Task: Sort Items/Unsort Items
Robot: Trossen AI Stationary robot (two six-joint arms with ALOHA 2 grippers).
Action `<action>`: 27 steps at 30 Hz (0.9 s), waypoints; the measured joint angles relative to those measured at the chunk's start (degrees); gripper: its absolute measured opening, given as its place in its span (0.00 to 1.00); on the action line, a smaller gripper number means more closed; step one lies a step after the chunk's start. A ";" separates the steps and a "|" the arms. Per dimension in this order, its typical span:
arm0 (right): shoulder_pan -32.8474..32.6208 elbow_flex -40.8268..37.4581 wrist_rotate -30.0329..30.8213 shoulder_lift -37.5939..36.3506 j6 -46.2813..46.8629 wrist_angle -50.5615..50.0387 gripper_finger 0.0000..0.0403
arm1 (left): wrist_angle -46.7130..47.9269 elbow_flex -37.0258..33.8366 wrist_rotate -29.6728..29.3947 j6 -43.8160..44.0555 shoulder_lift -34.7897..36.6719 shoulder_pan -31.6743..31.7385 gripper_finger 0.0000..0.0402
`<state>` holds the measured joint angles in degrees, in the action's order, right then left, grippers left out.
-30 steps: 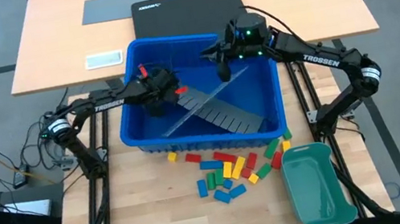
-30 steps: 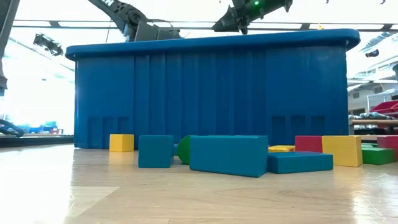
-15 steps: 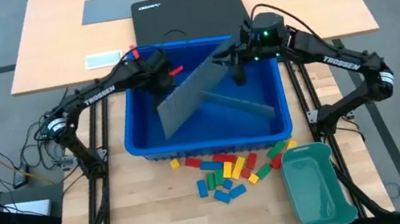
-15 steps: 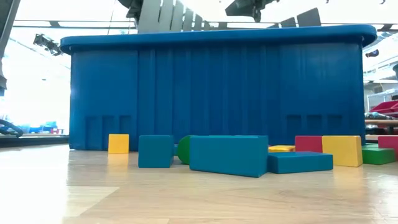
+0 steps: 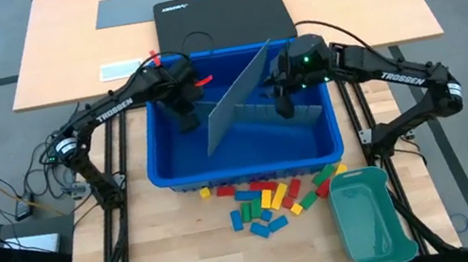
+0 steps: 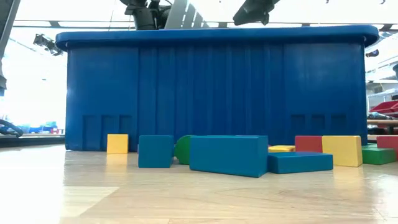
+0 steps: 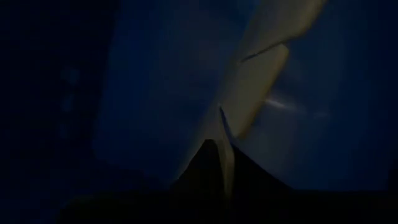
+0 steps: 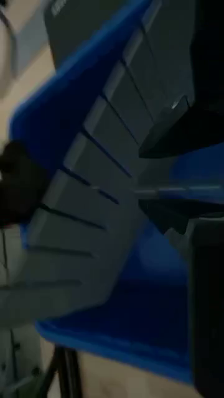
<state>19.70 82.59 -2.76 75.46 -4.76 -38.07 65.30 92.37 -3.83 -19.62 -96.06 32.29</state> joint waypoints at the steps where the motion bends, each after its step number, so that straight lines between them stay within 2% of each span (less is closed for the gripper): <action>1: -0.57 0.00 0.07 -0.09 0.30 -1.31 0.33 | -0.17 0.41 0.07 0.60 0.01 0.32 0.01; 5: -2.49 0.00 2.39 -0.11 0.04 -6.47 0.40 | -0.16 1.25 2.30 1.97 0.01 1.49 0.01; 10: -2.10 0.00 10.88 -0.11 -1.89 -14.07 0.45 | 0.30 1.27 3.21 2.05 0.01 1.64 0.01; 12: -0.84 0.00 12.05 -0.11 -2.18 -16.57 0.46 | 0.28 1.27 3.25 2.07 0.01 1.64 0.01; 17: 2.09 -0.34 11.55 1.03 -1.90 -20.84 0.43 | 0.28 1.28 3.07 2.10 0.01 1.73 0.01; 23: 2.81 -0.48 4.28 3.97 -1.76 -25.23 0.36 | 0.08 1.30 2.86 2.14 0.01 2.08 0.01; 27: 1.69 -0.30 3.35 3.87 -1.42 -25.48 0.35 | -0.14 1.30 3.04 2.32 0.01 2.60 0.01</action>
<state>21.39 82.29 0.59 79.33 -6.18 -63.54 65.17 93.67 -0.79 -17.30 -96.05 34.89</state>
